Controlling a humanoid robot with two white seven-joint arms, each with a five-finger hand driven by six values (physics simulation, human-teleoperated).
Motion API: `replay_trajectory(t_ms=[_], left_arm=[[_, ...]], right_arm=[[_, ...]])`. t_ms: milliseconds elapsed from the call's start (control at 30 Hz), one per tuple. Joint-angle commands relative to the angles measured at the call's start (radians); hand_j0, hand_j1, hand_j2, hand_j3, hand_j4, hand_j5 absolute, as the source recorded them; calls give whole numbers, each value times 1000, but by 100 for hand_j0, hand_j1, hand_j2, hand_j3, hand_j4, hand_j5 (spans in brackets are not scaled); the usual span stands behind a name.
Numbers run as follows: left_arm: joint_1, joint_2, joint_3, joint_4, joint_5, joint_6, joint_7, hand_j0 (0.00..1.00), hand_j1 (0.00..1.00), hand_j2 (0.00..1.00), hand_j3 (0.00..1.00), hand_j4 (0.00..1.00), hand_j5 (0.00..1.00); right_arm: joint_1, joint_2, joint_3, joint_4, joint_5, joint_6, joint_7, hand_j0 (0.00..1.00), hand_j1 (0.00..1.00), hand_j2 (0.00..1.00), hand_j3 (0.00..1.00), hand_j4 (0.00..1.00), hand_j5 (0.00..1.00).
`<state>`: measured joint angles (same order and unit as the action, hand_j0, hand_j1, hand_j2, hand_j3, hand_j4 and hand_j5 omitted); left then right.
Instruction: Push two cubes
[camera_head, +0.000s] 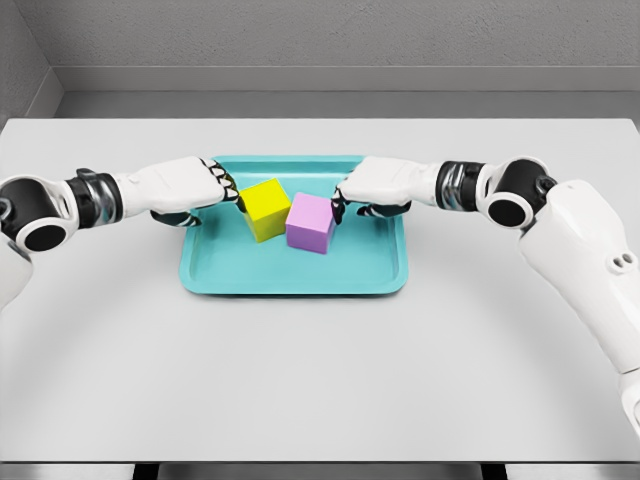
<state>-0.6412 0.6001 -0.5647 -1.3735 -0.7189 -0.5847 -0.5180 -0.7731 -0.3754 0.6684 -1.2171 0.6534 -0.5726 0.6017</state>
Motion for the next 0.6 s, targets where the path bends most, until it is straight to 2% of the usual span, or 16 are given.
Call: replay_trajectory(t_ms=[0, 33, 133, 467, 567], left_arm=[[2, 0, -12, -6, -21, -26, -4, 80, 80, 80, 80, 80, 80], [3, 0, -14, -12, -20, -26, -4, 80, 80, 80, 80, 80, 80], [12, 0, -12, -32, -20, -26, -4, 80, 80, 80, 80, 80, 80], [17, 26, -7, -36, -16, -26, -4, 80, 80, 80, 80, 80, 80], [20, 44, -7, -38, -10, -26, -4, 80, 80, 80, 80, 80, 80]], right_arm=[[2, -5, 19, -15, 22, -38, 9, 55, 55, 55, 55, 55, 55], [8, -7, 20, -15, 22, -38, 9, 55, 55, 55, 55, 55, 55], [23, -28, 36, -96, 23, -38, 9, 55, 55, 55, 55, 55, 55], [31, -30, 63, -137, 22, -38, 9, 55, 55, 55, 55, 55, 55], [34, -53, 71, -151, 18, -38, 9, 55, 55, 55, 55, 55, 55]])
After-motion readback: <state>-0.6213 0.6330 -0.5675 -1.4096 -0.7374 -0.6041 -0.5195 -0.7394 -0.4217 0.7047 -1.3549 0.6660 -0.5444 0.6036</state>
